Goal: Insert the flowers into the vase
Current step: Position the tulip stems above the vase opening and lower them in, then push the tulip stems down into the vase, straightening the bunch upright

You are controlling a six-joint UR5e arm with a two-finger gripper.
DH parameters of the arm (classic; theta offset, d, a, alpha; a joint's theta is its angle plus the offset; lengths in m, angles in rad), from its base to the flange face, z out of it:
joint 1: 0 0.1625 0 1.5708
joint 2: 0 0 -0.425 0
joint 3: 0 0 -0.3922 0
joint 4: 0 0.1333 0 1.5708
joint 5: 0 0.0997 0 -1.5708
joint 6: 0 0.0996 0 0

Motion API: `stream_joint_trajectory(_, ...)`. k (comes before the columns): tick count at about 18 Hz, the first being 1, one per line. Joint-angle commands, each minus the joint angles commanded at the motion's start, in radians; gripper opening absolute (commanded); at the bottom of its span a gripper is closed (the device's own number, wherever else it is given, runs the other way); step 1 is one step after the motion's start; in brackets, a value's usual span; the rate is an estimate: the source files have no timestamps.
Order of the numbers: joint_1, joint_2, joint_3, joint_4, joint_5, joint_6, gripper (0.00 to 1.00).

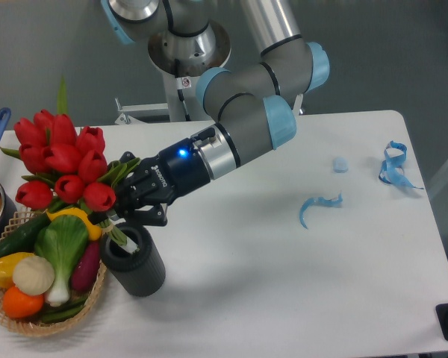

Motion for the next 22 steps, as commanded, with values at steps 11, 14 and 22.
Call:
stream_joint_trajectory(11, -0.012, 0.014, -0.043, -0.002, 0.002, -0.005, 0.2)
stream_joint_trajectory(14, -0.012, 0.012, -0.055, -0.002, 0.008, -0.005, 0.2)
stream_joint_trajectory(22, -0.005, -0.046, -0.061, 0.0, 0.014, 0.031, 0.23)
